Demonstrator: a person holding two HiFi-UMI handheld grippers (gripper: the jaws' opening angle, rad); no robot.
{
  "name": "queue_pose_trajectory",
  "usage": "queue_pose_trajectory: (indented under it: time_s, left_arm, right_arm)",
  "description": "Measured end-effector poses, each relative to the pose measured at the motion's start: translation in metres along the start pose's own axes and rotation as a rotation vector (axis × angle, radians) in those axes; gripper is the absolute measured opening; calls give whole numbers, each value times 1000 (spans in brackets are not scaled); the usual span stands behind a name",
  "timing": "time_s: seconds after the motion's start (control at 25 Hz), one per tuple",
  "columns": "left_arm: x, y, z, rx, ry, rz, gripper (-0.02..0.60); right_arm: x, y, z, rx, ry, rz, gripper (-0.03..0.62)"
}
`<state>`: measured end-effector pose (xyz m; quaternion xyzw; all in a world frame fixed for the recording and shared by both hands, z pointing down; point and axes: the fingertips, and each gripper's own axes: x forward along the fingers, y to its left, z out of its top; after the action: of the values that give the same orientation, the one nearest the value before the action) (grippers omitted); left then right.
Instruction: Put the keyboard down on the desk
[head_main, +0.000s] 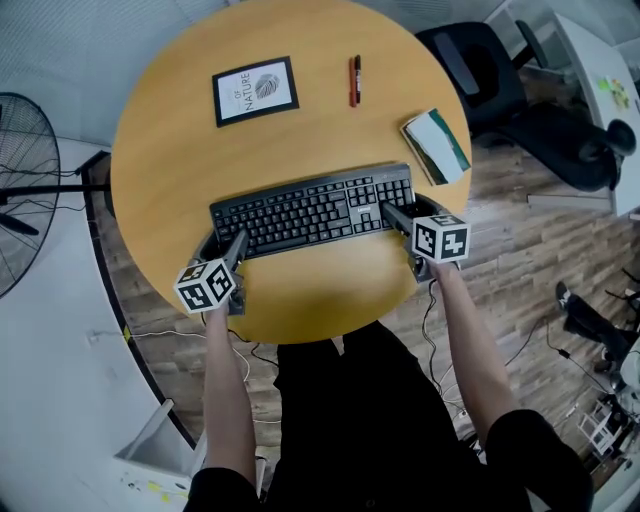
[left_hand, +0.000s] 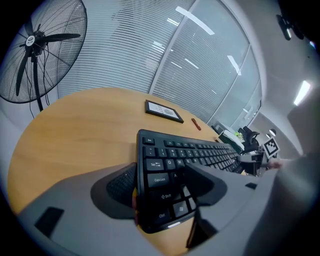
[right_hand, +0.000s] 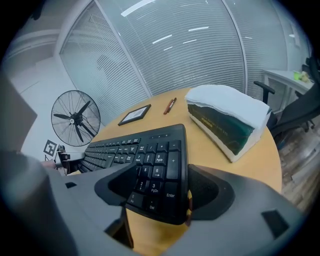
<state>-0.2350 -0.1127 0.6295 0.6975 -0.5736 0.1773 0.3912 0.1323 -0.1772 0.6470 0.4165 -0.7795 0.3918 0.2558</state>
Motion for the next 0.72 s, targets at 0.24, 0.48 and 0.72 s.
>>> queue_pose_trajectory:
  time_s: [0.24, 0.48, 0.72]
  left_arm:
    - [8, 3, -4, -4, 20, 6, 285]
    - [13, 4, -7, -2, 28, 16, 285]
    - [15, 5, -7, 8, 27, 24, 285]
  right_arm:
    - [5, -4, -4, 7, 17, -15, 321]
    - [8, -7, -8, 12, 27, -23, 321]
    - [11, -9, -11, 14, 31, -27, 321]
